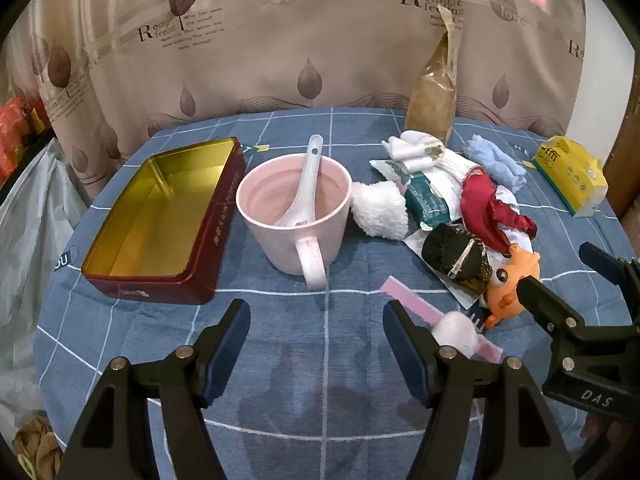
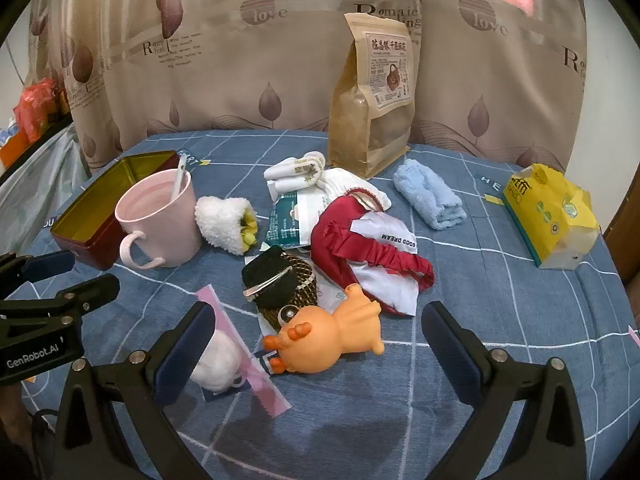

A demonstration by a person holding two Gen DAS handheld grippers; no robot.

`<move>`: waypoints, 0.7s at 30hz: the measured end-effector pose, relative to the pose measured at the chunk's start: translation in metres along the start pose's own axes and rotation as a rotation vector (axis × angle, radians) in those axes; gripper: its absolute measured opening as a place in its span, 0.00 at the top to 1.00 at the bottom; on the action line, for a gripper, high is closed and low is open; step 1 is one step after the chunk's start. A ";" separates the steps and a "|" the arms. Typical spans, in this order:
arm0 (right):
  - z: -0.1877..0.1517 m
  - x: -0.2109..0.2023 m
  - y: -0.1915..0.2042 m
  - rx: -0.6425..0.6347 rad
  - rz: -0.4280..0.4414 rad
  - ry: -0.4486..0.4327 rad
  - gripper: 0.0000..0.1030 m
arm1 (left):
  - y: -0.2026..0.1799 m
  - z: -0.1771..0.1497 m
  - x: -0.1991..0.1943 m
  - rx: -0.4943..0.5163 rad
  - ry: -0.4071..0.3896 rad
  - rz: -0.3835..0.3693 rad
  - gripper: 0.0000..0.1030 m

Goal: Organize soft objects
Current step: 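Move the left tool toward the white fluffy ball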

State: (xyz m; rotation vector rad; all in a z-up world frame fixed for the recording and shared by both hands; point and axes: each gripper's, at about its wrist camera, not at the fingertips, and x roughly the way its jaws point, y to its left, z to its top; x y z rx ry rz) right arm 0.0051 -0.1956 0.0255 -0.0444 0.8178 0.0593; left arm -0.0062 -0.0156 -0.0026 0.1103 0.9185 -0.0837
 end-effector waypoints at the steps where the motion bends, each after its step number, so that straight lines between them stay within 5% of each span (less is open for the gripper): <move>1: 0.000 0.000 0.000 -0.001 0.001 0.001 0.01 | 0.000 0.000 0.000 -0.001 0.001 -0.001 0.31; 21: 0.000 -0.002 -0.005 0.006 -0.006 0.003 0.01 | -0.001 -0.003 0.002 0.007 0.007 -0.008 0.31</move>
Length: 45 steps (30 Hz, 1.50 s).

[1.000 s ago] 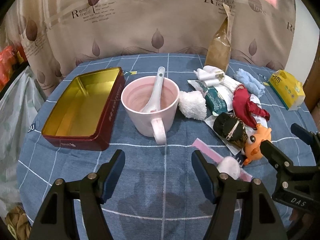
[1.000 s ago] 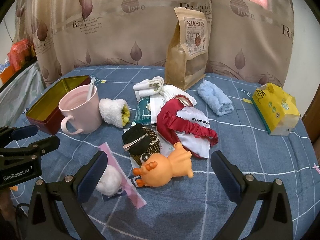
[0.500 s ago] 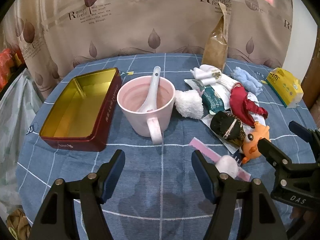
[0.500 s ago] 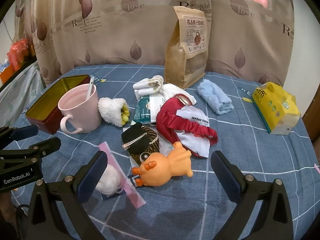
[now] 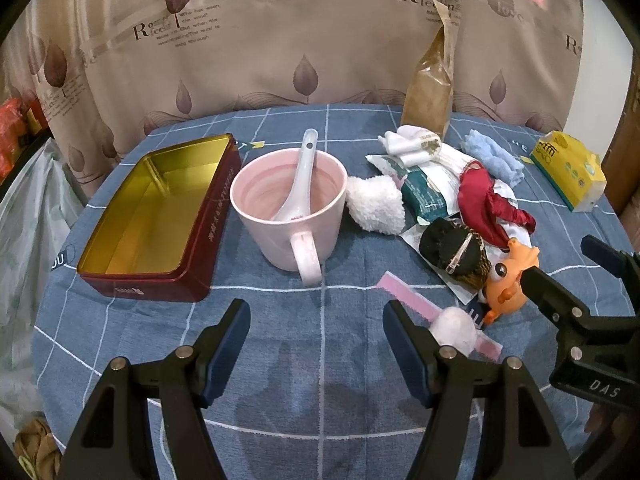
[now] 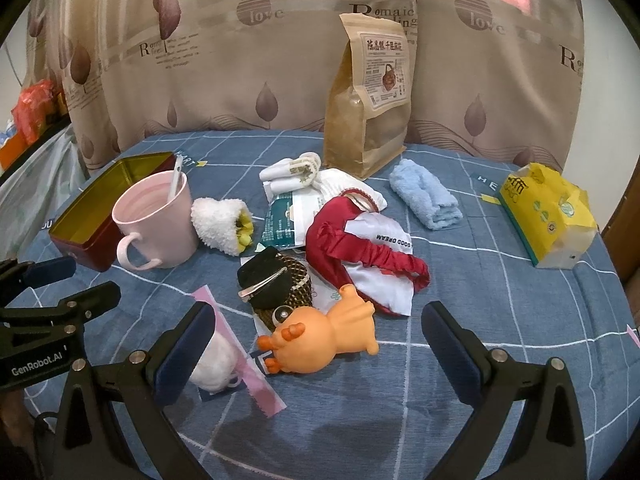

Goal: Organize soft objects
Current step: 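Move the left tool toward the white fluffy ball, then grasp the white fluffy ball with the left gripper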

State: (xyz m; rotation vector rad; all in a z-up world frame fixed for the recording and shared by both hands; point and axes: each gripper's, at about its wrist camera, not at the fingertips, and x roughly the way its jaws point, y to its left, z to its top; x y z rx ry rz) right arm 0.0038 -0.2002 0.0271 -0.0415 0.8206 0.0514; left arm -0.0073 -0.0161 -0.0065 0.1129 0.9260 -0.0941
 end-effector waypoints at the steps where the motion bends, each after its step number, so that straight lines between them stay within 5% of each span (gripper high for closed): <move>1: 0.001 0.001 0.000 -0.001 0.000 0.001 0.01 | -0.001 -0.001 0.000 0.003 0.000 0.002 0.31; 45: 0.008 -0.005 -0.031 0.071 -0.055 -0.009 0.01 | -0.031 -0.008 0.003 0.107 -0.008 -0.066 0.31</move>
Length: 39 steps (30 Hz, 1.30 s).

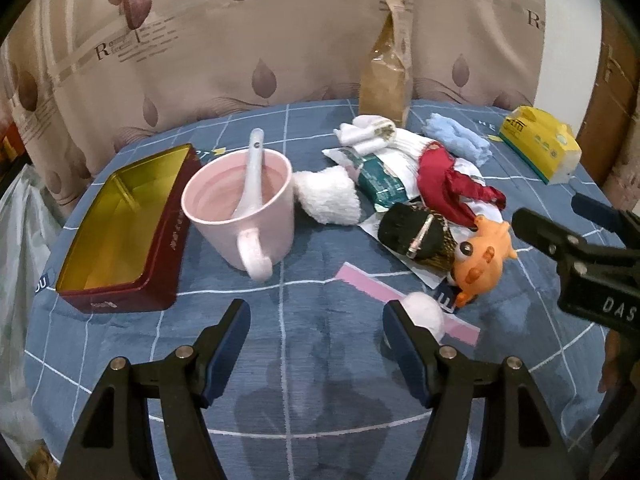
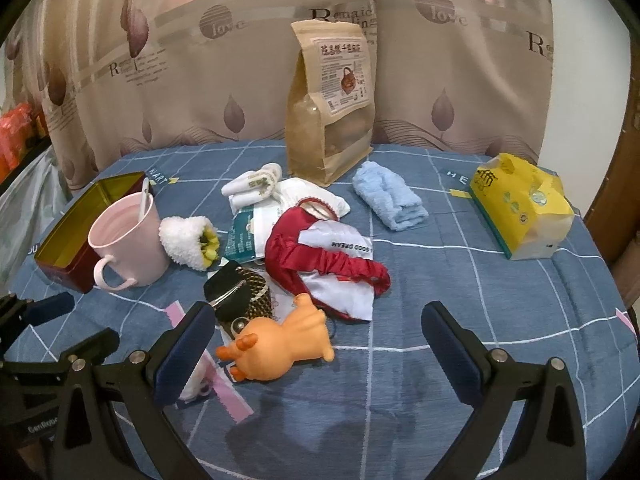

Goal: Organize soft objects
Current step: 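Grasp the white fluffy ball with the left gripper, then drop the ball into the gold tray with left while right grasps the orange toy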

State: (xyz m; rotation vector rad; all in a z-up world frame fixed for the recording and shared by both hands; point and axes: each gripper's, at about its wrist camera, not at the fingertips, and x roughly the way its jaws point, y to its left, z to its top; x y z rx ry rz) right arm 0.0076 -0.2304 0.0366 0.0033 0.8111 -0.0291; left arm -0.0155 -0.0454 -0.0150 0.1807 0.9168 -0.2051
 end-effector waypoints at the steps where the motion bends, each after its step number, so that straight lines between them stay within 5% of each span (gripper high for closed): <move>1: 0.000 -0.001 -0.001 0.003 -0.002 -0.002 0.01 | -0.002 0.000 0.001 0.007 0.001 -0.006 0.31; 14: 0.004 -0.005 -0.017 0.041 -0.021 -0.011 0.01 | -0.036 -0.006 0.022 0.128 0.071 -0.129 0.31; 28: 0.003 0.000 -0.029 0.070 -0.013 0.007 0.01 | -0.054 0.001 0.064 0.137 0.197 -0.233 0.32; 32: 0.003 0.002 -0.031 0.073 -0.013 0.013 0.01 | -0.052 0.002 0.072 0.115 0.216 -0.238 0.67; 39: 0.000 0.006 -0.027 0.054 0.006 0.031 0.01 | -0.040 0.005 0.063 0.063 0.191 -0.262 0.75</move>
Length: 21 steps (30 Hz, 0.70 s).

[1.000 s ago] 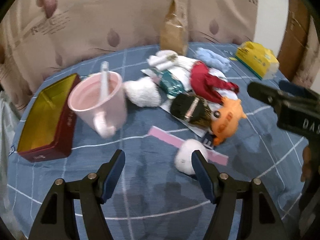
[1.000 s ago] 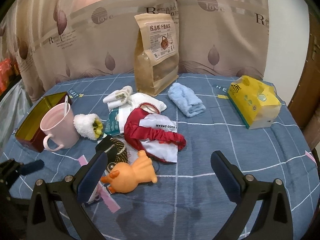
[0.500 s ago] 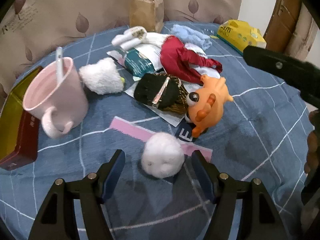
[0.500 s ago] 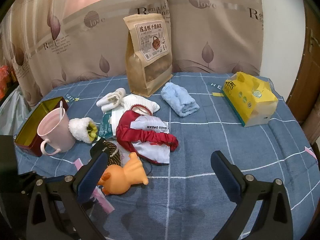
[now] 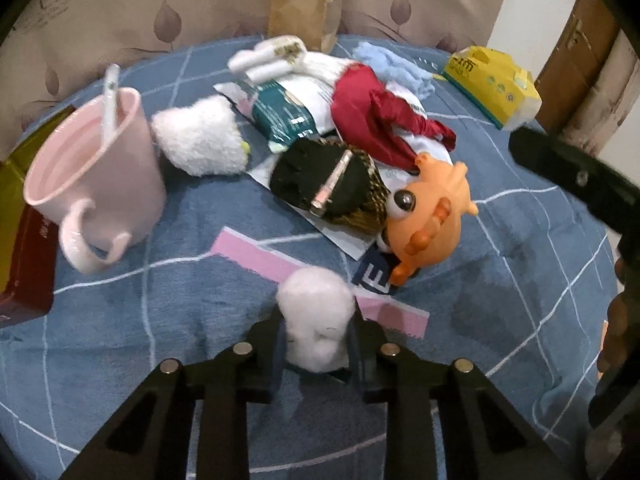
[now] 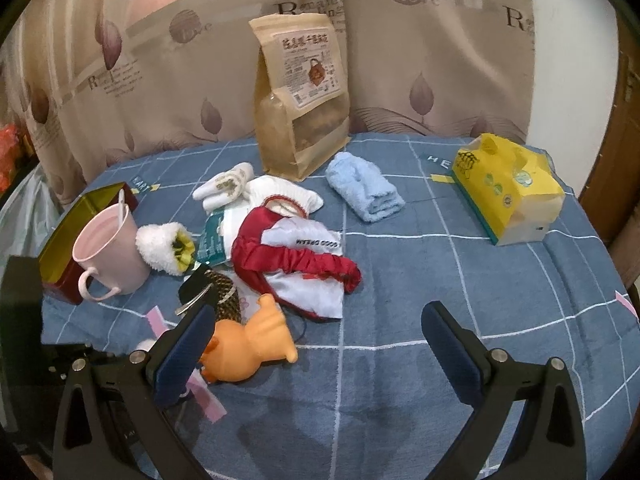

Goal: Organize soft objects
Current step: 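Drop the ball into the gold tray with left while right grasps the orange toy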

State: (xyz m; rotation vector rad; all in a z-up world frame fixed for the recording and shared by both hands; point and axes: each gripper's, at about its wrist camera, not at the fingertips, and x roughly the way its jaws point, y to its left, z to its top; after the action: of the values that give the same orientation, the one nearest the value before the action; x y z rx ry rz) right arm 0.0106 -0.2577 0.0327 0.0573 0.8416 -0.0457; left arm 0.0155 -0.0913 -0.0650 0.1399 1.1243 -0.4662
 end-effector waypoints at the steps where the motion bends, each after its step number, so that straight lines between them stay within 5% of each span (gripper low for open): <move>1: 0.000 0.001 0.001 -0.006 0.005 0.004 0.01 | 0.001 0.000 -0.006 -0.005 -0.016 -0.001 0.75; 11: -0.007 0.011 0.021 -0.071 0.035 0.055 0.03 | 0.022 0.001 -0.045 -0.069 -0.096 0.030 0.75; 21: -0.017 0.024 0.034 -0.110 0.094 0.093 0.13 | 0.079 0.006 -0.082 -0.149 -0.189 0.137 0.75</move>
State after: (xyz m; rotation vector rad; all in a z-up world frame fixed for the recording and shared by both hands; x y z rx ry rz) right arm 0.0165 -0.2234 0.0048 -0.0044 0.9324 0.0924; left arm 0.0255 0.0012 0.0013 0.0411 0.9531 -0.2665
